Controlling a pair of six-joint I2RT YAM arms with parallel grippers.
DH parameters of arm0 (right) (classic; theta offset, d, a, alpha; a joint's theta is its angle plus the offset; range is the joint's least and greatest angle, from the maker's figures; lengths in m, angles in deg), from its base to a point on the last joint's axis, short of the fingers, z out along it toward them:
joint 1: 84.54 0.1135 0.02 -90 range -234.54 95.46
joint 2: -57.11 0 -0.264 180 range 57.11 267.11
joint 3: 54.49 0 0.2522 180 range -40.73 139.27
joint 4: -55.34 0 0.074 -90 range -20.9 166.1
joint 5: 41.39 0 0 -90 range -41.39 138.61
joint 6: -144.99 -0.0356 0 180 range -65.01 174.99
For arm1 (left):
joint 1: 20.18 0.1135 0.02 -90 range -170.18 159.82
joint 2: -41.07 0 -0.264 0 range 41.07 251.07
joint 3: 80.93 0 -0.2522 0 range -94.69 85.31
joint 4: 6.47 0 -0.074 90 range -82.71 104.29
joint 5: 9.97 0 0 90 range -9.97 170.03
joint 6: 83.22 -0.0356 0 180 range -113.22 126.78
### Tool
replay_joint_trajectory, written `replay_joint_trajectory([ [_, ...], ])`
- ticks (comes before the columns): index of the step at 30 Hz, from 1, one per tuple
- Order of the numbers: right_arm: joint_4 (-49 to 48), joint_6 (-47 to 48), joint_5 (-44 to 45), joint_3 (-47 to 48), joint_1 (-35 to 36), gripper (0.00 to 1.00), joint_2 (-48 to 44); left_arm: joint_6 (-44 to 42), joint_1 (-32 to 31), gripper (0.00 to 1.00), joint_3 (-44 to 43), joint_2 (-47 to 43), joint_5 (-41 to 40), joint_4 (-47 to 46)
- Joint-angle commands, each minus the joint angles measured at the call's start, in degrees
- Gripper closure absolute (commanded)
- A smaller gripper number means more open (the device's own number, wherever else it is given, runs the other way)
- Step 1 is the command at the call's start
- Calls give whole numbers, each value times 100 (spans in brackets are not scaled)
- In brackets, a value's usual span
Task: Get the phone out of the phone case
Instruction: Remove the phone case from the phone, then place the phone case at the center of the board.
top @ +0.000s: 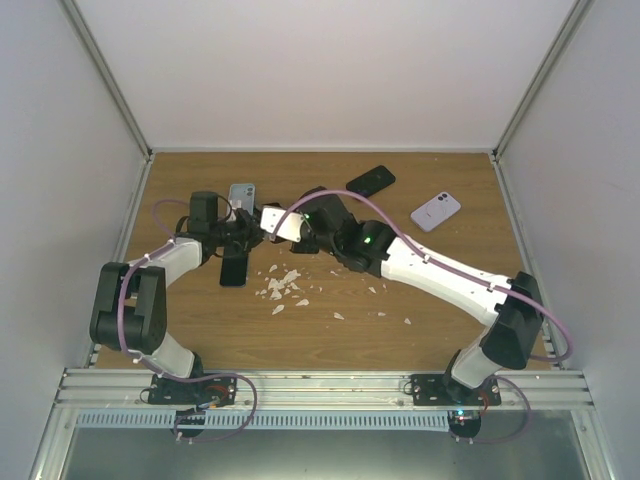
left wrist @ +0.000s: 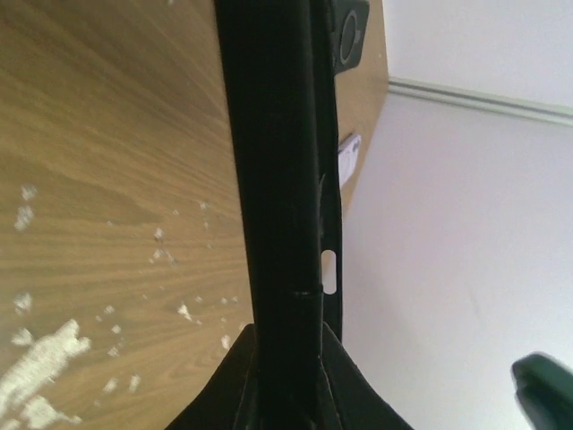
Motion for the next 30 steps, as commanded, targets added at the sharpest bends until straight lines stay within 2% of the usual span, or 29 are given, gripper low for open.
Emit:
replay_joint_trajectory([
  [1,-396,47,342,237,-263,100,-223,-1413,24,100,-442,-101,-479,245],
  [5,-219,-310,-29,302,-833,100,-447,-2755,31,100,-859,-117,-618,797],
  [13,-54,-886,-769,235,-1699,100,-790,-4524,-122,100,-1638,337,-492,1606],
  [24,19,-1118,-1126,166,-2109,99,-922,-4956,-277,100,-2719,1471,-671,2111],
  [30,48,-1190,-1249,107,-2186,100,-922,-4893,-361,100,-3122,1940,-904,2221],
])
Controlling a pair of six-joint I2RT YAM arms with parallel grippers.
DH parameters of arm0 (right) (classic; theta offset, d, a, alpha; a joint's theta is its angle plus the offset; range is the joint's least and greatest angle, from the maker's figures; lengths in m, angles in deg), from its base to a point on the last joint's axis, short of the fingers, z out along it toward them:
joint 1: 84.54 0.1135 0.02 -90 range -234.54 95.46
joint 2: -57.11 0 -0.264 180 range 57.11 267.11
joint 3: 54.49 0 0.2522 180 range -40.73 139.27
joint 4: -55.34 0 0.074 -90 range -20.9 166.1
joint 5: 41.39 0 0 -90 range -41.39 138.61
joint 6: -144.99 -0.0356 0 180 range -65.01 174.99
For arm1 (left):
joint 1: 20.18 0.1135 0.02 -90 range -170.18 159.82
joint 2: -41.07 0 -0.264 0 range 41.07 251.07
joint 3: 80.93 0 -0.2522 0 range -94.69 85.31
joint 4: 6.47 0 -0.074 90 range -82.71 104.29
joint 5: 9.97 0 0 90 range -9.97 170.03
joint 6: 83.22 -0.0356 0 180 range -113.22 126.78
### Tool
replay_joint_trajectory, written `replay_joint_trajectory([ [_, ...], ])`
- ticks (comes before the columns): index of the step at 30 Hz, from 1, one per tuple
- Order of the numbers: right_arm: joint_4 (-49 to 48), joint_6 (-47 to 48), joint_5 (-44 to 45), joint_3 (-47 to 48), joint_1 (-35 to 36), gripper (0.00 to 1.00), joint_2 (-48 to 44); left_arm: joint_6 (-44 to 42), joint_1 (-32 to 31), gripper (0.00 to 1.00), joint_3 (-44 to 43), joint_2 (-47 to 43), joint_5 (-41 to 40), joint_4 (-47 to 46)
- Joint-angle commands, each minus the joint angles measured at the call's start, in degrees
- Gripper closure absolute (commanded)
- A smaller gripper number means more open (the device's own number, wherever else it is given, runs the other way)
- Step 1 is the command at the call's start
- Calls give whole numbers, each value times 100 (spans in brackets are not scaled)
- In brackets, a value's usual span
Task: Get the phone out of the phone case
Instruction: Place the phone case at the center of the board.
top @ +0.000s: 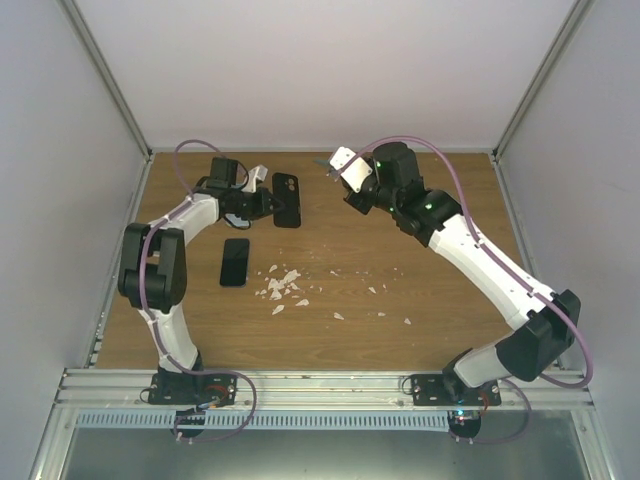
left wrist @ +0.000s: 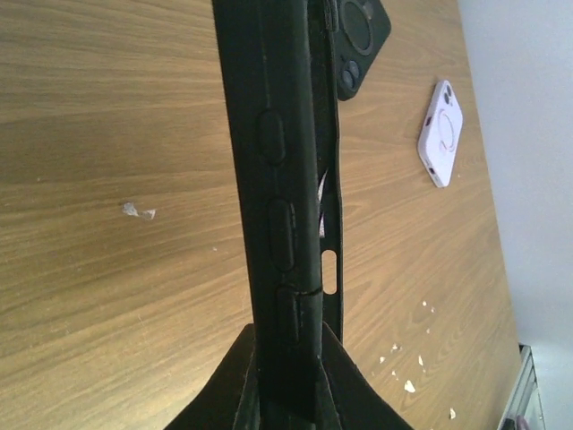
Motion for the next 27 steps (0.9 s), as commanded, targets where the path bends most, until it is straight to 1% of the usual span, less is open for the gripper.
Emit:
replay_joint_trajectory([
  [1,-252,-163,-239,79,-68,100,-180,-130,-69,100,-391,300,-263,46],
  [4,-246,-173,-264,58,-68,100,-148,-118,-71,100,-563,560,-449,150],
  [10,-223,-175,-284,90,-68,99,-57,-46,-71,100,-1027,1102,-516,252],
  [15,-193,-177,-300,104,-68,99,21,-30,-67,100,-1209,1493,-662,330],
  [23,-176,-223,-369,127,-63,100,120,-133,-71,100,-1634,1944,-1823,747],
  [27,-175,-223,-373,126,-63,100,161,-166,-71,100,-1677,2042,-2108,827],
])
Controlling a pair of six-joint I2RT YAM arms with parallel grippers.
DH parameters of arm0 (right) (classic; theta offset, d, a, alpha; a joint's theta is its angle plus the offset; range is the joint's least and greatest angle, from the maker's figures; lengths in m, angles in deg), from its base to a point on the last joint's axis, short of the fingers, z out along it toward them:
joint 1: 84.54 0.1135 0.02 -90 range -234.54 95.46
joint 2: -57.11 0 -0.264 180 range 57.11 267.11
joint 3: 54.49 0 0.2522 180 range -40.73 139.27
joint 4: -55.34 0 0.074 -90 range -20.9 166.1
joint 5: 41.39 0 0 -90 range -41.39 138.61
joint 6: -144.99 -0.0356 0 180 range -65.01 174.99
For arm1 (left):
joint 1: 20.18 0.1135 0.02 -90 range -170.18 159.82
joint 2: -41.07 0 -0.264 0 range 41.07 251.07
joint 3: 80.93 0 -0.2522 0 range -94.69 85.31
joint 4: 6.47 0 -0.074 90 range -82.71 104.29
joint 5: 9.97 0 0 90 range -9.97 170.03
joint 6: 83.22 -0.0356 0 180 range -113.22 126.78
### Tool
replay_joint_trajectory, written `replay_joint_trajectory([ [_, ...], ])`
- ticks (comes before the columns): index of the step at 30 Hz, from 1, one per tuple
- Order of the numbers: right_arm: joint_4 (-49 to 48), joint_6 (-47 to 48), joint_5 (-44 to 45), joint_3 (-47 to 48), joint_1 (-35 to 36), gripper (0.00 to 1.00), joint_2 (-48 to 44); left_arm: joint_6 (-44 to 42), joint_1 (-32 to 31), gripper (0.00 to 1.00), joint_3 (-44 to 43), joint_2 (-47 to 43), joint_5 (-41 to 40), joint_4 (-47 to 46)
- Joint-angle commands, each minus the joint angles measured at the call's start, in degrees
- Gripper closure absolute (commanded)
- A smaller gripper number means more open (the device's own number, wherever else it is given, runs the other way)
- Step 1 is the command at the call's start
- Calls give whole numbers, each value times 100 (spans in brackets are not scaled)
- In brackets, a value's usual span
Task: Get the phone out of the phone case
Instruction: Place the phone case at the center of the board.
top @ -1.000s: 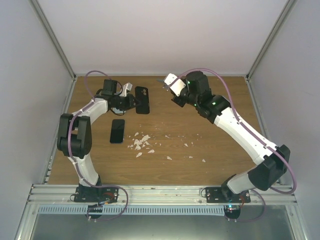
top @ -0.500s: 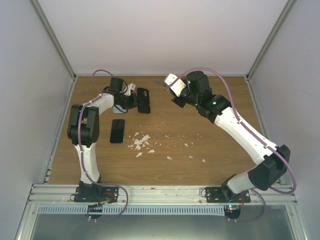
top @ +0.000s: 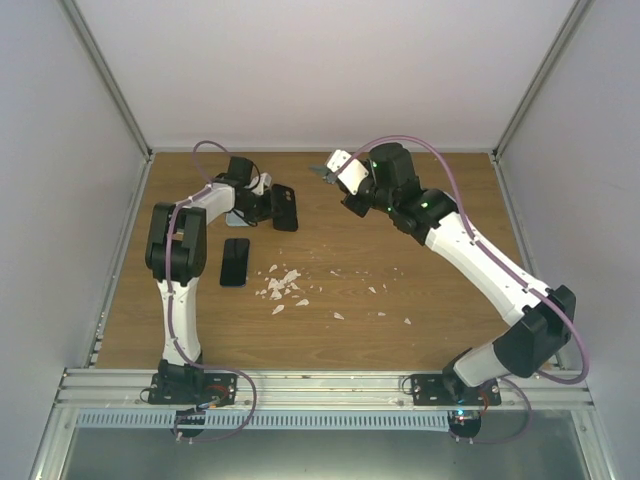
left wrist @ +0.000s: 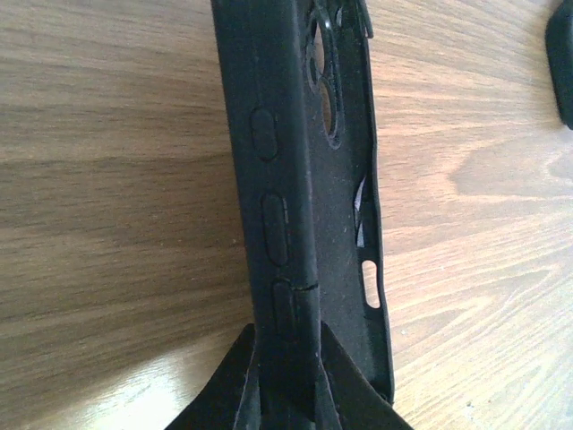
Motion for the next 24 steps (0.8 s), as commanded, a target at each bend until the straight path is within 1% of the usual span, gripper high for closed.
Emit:
replay_joint_trajectory([
  [1,-262,-107,-90,128,-48,100,52,-161,-6,100,-176,253,-917,-36],
  [8,-229,-145,-151,206,-49,99,141,-136,-24,100,-294,410,-1300,96],
  [24,-155,-193,-257,353,-49,100,300,99,-21,100,-534,707,-1284,101],
])
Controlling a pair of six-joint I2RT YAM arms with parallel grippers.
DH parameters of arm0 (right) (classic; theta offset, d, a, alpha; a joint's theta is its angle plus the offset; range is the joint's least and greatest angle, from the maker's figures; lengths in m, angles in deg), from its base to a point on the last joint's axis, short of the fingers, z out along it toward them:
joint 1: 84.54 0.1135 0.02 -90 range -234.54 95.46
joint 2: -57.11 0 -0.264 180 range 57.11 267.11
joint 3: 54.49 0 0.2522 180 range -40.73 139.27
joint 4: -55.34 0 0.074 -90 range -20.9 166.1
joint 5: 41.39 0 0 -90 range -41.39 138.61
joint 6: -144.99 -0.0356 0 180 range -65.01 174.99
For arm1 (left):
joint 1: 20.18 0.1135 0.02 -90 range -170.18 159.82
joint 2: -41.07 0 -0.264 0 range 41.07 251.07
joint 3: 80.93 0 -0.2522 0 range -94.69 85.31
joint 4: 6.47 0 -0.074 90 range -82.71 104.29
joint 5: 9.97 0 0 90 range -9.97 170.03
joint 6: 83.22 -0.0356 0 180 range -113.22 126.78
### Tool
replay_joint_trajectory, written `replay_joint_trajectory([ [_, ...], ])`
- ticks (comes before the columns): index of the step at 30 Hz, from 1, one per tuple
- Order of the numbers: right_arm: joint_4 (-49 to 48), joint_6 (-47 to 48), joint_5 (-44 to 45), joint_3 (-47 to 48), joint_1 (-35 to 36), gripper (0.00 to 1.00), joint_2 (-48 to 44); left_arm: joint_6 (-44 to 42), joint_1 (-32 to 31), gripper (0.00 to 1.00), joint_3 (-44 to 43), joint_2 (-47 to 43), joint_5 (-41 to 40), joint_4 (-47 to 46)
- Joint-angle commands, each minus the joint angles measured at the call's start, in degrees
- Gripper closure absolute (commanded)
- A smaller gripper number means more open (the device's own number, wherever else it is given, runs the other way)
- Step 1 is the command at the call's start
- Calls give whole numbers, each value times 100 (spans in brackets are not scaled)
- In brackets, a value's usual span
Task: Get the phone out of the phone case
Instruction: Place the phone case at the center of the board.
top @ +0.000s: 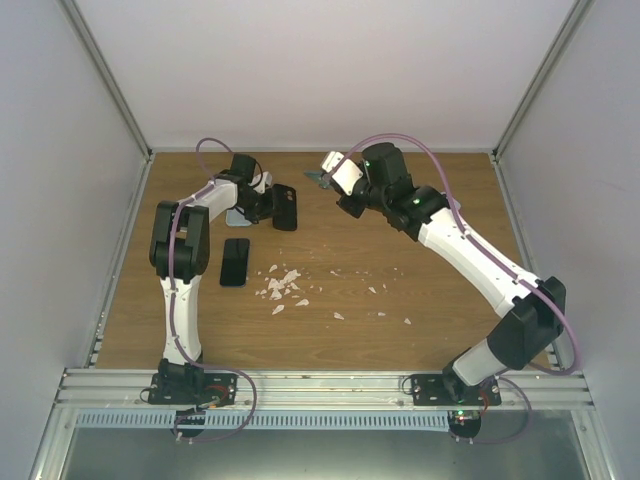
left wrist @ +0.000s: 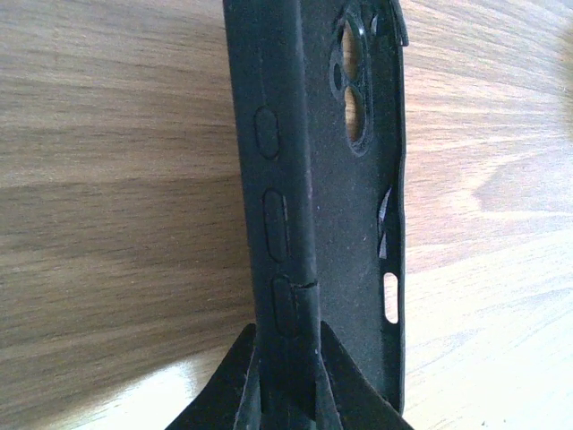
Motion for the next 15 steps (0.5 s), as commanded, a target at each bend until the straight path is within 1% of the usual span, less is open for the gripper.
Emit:
replay_joint_trajectory([
  [1,-183,-90,-105,285,-46,100,22,122,45,100,-96,482,-888,-363],
  [5,-169,-116,-146,317,-42,99,59,215,19,100,-175,551,-661,-436],
  [15,-141,-134,-192,348,-39,100,107,340,40,100,-204,561,-791,-424],
])
